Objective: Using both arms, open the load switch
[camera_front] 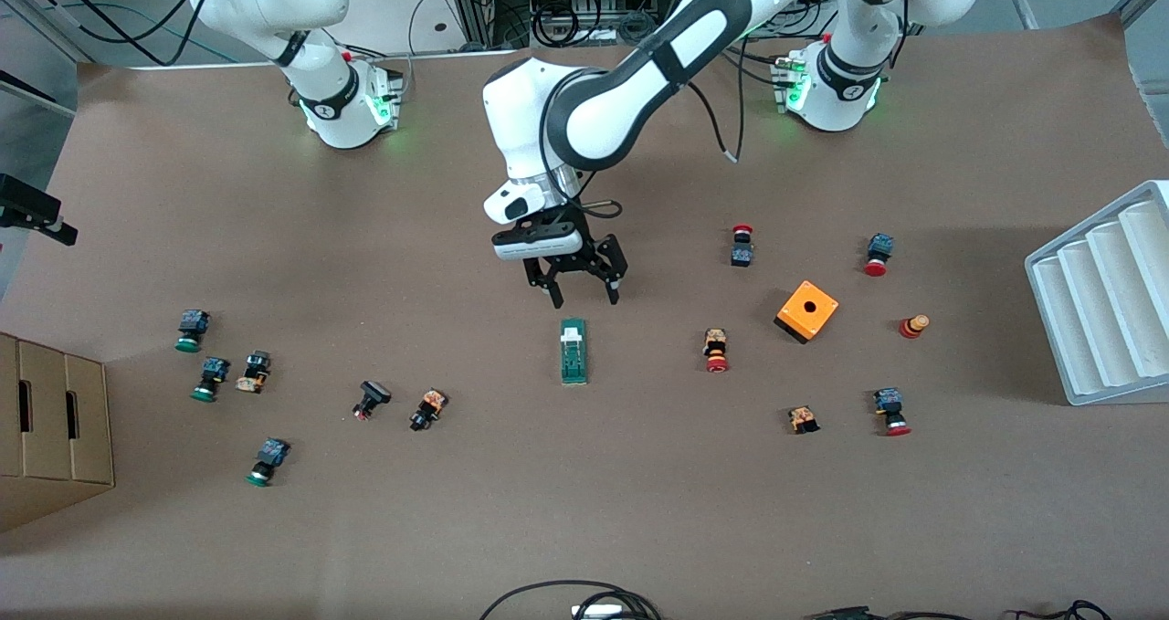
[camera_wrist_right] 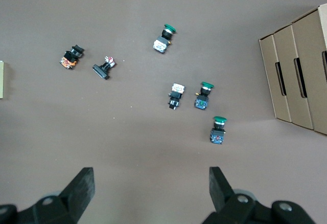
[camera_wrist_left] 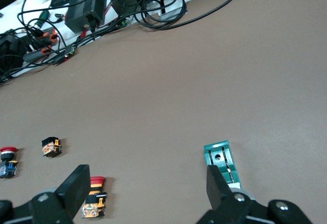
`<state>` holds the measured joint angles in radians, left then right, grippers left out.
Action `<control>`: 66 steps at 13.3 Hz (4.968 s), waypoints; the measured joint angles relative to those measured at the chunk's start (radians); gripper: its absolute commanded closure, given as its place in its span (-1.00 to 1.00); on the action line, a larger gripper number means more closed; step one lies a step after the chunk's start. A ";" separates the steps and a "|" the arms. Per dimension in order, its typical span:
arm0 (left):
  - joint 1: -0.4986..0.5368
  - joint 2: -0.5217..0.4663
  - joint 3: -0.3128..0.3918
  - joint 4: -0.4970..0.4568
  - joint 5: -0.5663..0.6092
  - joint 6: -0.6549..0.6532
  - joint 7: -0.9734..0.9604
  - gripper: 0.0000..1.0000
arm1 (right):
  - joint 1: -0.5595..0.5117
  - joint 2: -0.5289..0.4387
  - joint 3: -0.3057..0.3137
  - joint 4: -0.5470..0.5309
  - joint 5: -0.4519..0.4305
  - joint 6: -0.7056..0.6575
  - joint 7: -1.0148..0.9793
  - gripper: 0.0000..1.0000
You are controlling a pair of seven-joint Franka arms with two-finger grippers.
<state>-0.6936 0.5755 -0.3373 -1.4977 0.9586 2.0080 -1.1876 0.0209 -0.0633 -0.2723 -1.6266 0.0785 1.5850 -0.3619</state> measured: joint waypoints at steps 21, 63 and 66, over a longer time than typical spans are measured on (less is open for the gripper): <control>0.244 -0.206 0.247 -0.001 -0.724 0.073 0.699 -1.00 | 0.005 0.000 0.007 0.003 0.000 0.006 -0.028 -1.00; 0.843 -0.484 0.251 -0.020 -0.998 -0.418 1.097 -1.00 | 0.000 0.002 0.002 0.003 0.000 0.009 -0.028 -1.00; 0.878 -0.495 0.252 -0.009 -0.998 -0.455 1.101 -1.00 | 0.000 0.002 0.002 0.003 -0.008 0.009 -0.028 -1.00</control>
<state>0.1849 0.0802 -0.0848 -1.5068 -0.0395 1.5529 -0.0862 0.0212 -0.0611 -0.2702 -1.6240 0.0707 1.5943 -0.3899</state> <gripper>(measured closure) 0.000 0.000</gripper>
